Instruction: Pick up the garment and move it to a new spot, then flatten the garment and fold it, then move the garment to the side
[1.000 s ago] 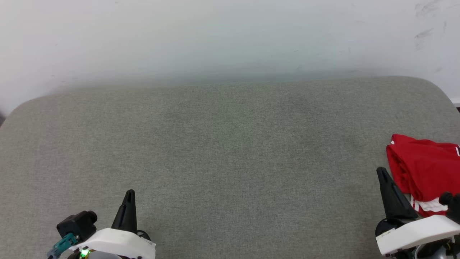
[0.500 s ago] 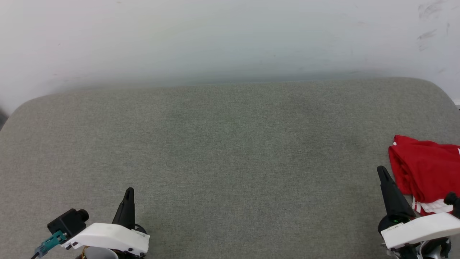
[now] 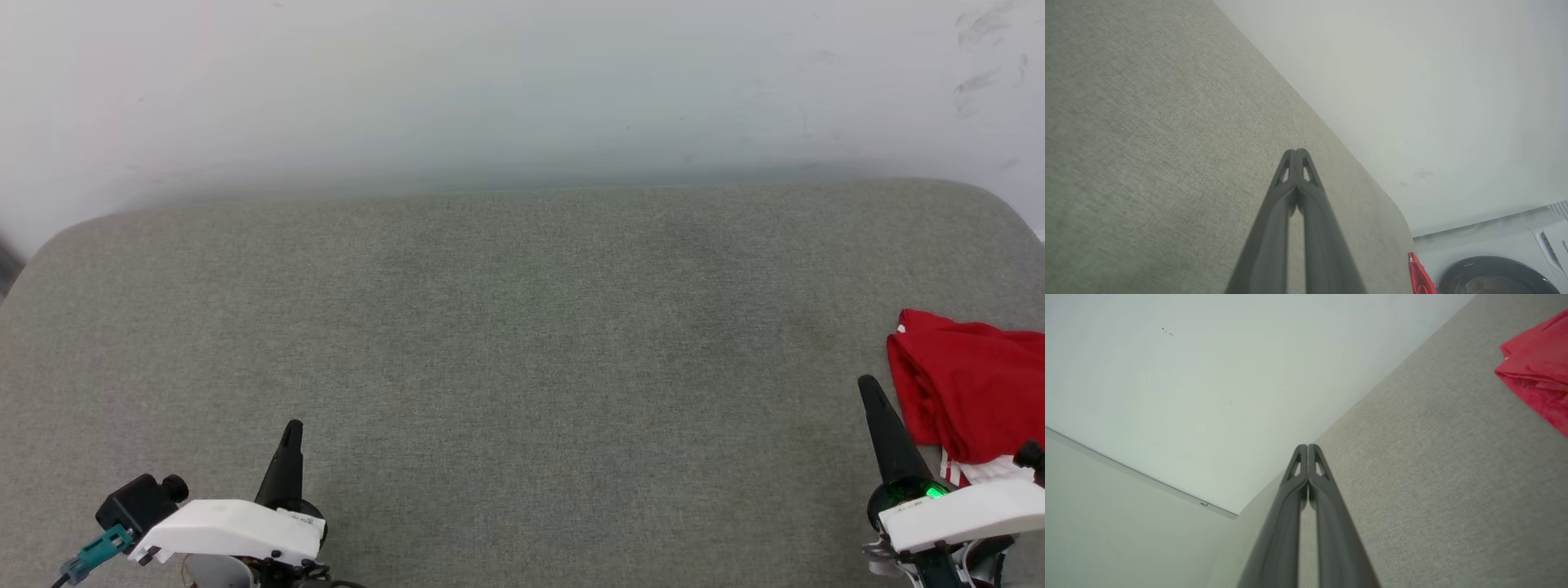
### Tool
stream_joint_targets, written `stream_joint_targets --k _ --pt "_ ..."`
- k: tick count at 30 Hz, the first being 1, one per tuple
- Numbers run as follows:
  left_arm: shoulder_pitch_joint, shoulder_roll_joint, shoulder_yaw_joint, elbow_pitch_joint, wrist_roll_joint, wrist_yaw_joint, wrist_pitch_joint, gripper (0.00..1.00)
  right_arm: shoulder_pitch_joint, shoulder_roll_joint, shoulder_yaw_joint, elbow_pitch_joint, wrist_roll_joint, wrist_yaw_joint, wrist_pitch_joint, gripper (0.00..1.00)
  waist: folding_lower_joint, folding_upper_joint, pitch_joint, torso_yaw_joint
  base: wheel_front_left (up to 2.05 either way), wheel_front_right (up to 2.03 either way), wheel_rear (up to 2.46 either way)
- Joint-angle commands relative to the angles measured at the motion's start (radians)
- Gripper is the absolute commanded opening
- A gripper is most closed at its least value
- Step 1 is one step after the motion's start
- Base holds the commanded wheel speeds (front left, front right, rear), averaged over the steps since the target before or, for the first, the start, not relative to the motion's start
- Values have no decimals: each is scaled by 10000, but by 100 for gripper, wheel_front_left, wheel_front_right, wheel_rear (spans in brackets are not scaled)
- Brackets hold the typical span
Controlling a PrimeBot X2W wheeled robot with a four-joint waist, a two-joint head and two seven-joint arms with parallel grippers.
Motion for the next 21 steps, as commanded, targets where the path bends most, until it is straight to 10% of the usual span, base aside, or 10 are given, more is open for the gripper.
stream_joint_targets --k 1,21 --pt "-286 -20 115 -40 -234 -103 54 0 -318 20 -37 -26 294 0 17 0 0 0 -1 6 0 0 0" --pt "-469 -371 686 205 -1921 -588 587 0 -568 82 -154 563 2304 -1 147 0 0 0 -19 103 0 0 0"
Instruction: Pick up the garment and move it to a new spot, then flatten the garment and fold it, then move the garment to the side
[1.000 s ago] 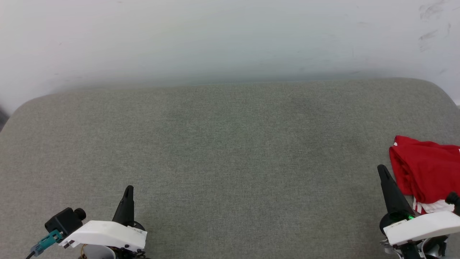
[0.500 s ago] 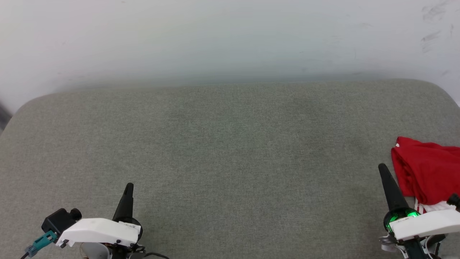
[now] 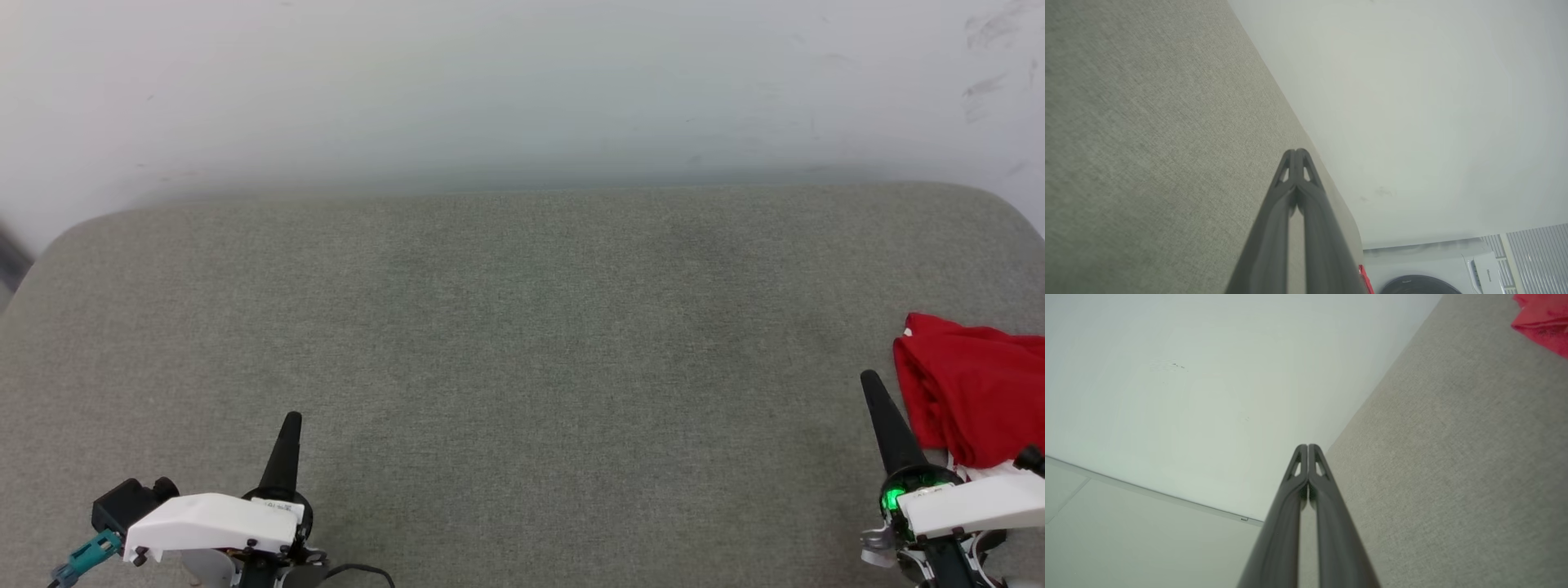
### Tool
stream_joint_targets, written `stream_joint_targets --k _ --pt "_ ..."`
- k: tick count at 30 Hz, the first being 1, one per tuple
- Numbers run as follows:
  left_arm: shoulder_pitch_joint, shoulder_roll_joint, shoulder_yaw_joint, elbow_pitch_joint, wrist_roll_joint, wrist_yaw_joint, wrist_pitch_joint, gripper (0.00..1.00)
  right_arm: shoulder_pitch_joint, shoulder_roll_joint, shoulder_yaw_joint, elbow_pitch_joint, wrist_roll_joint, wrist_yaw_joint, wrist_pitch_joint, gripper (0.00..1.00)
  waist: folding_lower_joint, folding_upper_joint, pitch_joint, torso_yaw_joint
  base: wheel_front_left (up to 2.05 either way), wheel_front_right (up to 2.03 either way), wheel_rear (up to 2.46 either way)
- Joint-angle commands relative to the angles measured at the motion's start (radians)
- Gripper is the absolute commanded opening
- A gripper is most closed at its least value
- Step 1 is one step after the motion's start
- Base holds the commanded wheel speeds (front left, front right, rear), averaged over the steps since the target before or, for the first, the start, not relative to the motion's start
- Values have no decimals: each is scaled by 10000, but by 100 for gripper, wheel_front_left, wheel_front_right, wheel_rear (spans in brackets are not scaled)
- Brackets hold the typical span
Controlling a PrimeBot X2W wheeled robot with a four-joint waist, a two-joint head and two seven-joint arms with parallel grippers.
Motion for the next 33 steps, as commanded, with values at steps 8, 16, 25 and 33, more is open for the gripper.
stream_joint_targets --k 8,16,25,33 --pt "-299 -134 276 46 -677 -248 235 0 -311 48 -75 168 824 -1 57 0 0 0 -7 38 0 0 0" --pt "-377 -268 478 132 -1258 -419 426 0 -395 77 -123 372 1519 -2 110 0 0 0 -15 79 0 0 0" --pt "-436 -408 693 232 -1869 -600 627 0 -500 106 -176 588 2245 -2 168 0 0 0 -24 125 0 0 0" --pt "-476 -515 888 310 -2373 -738 800 0 -574 135 -224 776 2845 -2 211 0 0 0 -32 166 0 0 0"
